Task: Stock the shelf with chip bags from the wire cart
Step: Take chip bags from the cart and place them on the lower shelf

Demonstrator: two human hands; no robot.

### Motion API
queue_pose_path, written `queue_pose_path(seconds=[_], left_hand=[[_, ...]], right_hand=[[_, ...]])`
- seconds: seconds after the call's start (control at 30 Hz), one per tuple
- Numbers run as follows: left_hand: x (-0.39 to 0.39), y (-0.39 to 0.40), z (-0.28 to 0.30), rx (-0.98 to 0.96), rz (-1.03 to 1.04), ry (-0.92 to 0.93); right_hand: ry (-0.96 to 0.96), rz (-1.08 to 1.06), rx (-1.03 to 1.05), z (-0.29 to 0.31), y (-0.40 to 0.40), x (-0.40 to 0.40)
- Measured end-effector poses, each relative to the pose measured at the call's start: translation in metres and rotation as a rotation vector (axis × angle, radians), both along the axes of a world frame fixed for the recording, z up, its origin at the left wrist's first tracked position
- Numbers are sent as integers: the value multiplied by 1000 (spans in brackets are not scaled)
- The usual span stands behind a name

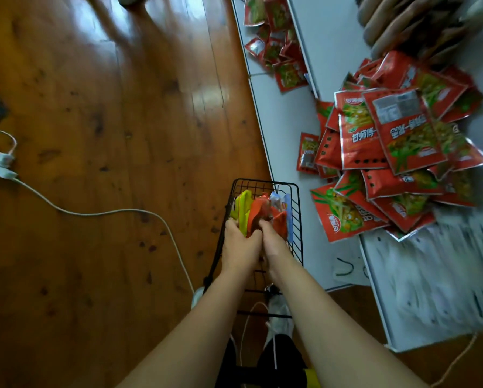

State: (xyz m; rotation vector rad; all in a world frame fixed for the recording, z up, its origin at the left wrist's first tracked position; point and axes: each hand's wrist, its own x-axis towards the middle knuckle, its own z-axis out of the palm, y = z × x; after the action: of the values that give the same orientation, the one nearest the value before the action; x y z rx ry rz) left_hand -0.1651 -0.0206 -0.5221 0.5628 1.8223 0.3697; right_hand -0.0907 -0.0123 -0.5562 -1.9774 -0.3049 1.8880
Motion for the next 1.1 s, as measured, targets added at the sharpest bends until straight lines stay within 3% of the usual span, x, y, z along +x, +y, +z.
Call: queue_pose_path(seconds=[0.2, 0.4, 0.53, 0.67, 0.93, 1.1], left_hand=[[-23, -27, 61, 111, -135, 94], [-31, -51, 171, 296, -519, 402], [-31, -58, 234, 523, -516, 509], [-26, -62, 304, 560, -285, 332], [36, -99, 428, 622, -8, -82], [77, -134, 490, 704, 31, -202]], right_hand=[[-28, -63, 76, 71, -15, -4], [1, -239, 92, 177, -52, -4], [133, -321, 161, 249, -69, 2], [184, -299, 253, 316, -84, 16], [-355, 169, 711, 442, -126, 105], [-652, 270, 934, 513, -162, 157]])
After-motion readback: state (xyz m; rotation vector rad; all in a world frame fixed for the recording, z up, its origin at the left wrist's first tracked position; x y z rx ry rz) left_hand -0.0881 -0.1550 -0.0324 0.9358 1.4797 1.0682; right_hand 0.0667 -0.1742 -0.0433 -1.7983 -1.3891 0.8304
